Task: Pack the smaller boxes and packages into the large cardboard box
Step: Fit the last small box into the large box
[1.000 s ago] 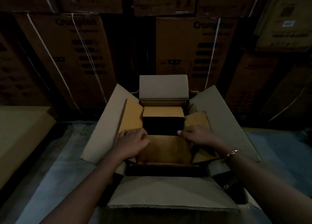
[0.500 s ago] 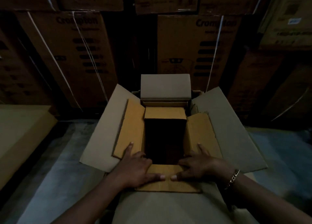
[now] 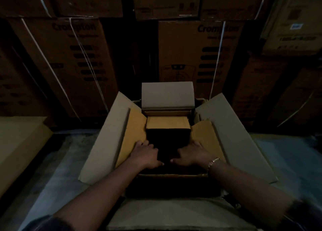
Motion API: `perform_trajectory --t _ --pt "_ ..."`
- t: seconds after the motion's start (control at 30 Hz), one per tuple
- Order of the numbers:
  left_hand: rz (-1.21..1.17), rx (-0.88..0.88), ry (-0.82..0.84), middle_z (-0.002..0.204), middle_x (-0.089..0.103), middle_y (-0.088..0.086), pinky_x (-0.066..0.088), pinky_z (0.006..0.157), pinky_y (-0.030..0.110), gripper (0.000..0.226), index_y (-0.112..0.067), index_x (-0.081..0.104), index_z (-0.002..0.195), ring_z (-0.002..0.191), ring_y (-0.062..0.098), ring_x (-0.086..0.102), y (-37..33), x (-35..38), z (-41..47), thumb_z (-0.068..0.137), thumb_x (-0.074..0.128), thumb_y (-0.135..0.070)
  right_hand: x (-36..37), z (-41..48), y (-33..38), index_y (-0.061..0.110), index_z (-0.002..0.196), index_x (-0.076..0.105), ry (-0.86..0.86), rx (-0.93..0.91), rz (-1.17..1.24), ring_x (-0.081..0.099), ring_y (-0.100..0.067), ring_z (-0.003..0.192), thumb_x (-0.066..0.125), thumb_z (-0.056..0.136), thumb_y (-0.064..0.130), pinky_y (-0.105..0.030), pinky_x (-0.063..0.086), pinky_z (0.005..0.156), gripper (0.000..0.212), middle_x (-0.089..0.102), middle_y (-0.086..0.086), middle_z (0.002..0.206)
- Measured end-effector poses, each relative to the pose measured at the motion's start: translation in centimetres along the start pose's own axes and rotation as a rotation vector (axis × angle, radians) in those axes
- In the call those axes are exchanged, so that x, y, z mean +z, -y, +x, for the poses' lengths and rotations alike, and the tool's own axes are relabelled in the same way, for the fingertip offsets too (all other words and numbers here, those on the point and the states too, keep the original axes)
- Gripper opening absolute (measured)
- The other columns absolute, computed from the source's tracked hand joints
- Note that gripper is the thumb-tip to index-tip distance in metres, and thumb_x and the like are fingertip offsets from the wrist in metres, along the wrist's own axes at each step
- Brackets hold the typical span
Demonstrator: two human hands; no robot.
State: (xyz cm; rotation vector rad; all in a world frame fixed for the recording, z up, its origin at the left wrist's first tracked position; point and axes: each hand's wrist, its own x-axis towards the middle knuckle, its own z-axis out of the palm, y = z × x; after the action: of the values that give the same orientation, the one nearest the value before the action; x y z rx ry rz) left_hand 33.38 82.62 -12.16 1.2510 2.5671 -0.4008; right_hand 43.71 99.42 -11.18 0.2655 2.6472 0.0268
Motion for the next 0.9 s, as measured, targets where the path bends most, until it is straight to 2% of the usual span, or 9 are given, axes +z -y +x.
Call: perform_trajectory --t 0.07,0.17,0.27,0.37,0.43,0.53,0.7,0.8,0.9 --pt "0.067 -0.015 -0.008 0.144 0.046 0.007 0.023 0.102 0.047 0.076 -0.021 0.046 0.141 0.133 0.028 0.032 0.3 -0.1 1.9 0.085 0.047 -0.071 -0.6 2.2 -0.4 0.016 0.146 0.037 -0.063 0.078 -0.017 0.031 -0.03 0.14 0.035 0.093 0.067 -0.049 0.017 0.111 0.074 0.04 -0.01 0.151" --pt "-0.034 -0.097 -0.208 0.154 0.03 0.01 0.023 0.108 0.05 0.09 -0.019 0.024 0.153 0.139 0.033 0.023 2.0 -1.8 4.4 0.083 0.051 -0.069 -2.1 4.6 -2.2 0.015 0.144 0.036 -0.37 0.204 0.102 0.023 -0.033 0.143 0.04 0.092 0.062 -0.051 0.018 0.112 0.071 0.037 -0.012 0.15" --pt "-0.229 -0.223 -0.353 0.157 0.025 0.013 0.023 0.111 0.05 0.093 -0.014 0.018 0.155 0.14 0.035 0.024 4.3 -4.3 6.9 0.086 0.051 -0.067 -3.7 7.1 -4.7 0.011 0.144 0.035 -0.551 0.282 0.327 0.035 -0.035 0.136 0.046 0.093 0.055 -0.048 0.031 0.108 0.069 0.042 -0.015 0.146" --pt "-0.426 -0.374 -0.371 0.153 0.035 0.016 0.024 0.111 0.046 0.086 -0.009 0.026 0.152 0.139 0.035 0.03 5.3 -5.8 9.5 0.091 0.044 -0.067 -5.5 9.7 -6.9 0.008 0.139 0.043 -0.502 0.354 0.851 0.051 -0.035 0.125 0.055 0.094 0.047 -0.043 0.044 0.102 0.061 0.054 -0.016 0.138" --pt "-0.48 -0.428 -0.383 0.148 0.044 0.016 0.024 0.11 0.045 0.081 -0.007 0.036 0.147 0.136 0.035 0.035 5.2 -6.2 11.2 0.093 0.04 -0.067 -6.2 11.5 -7.7 0.008 0.138 0.047 -0.453 0.408 1.1 0.057 -0.033 0.12 0.057 0.094 0.047 -0.042 0.047 0.1 0.059 0.059 -0.014 0.134" --pt "-0.535 -0.492 -0.447 0.136 0.056 0.017 0.026 0.106 0.047 0.075 -0.008 0.049 0.135 0.128 0.036 0.043 5.2 -6.5 13.3 0.094 0.031 -0.068 -6.3 13.6 -8.0 0.006 0.139 0.046 -0.421 0.468 1.162 0.056 -0.036 0.122 0.053 0.091 0.059 -0.046 0.047 0.101 0.071 0.057 -0.016 0.136" --pt "-0.411 -0.539 -0.461 0.121 0.065 0.014 0.027 0.1 0.047 0.074 -0.01 0.054 0.126 0.12 0.034 0.048 5.1 -5.7 15.1 0.093 0.028 -0.071 -6.3 16.1 -8.6 0.006 0.154 0.011 -0.406 0.559 1.378 0.038 -0.039 0.137 0.052 0.09 0.063 -0.048 0.038 0.11 0.095 0.035 -0.018 0.154" --pt "-0.316 -0.505 -0.448 0.12 0.067 0.013 0.03 0.099 0.047 0.076 -0.011 0.054 0.129 0.118 0.033 0.05 5.5 -5.3 15.8 0.094 0.024 -0.071 -5.7 17.1 -8.8 0.013 0.154 0.015 -0.41 0.522 1.547 0.04 -0.037 0.136 0.057 0.09 0.059 -0.049 0.037 0.11 0.089 0.037 -0.014 0.153" --pt "-0.287 -0.462 -0.45 0.124 0.065 0.013 0.029 0.102 0.049 0.08 -0.012 0.044 0.142 0.12 0.034 0.05 6.3 -5.4 16.4 0.093 0.022 -0.072 -5.2 17.6 -8.9 0.013 0.152 0.026 -0.474 0.463 1.55 0.043 -0.033 0.135 0.062 0.089 0.054 -0.047 0.037 0.112 0.083 0.042 -0.01 0.151"
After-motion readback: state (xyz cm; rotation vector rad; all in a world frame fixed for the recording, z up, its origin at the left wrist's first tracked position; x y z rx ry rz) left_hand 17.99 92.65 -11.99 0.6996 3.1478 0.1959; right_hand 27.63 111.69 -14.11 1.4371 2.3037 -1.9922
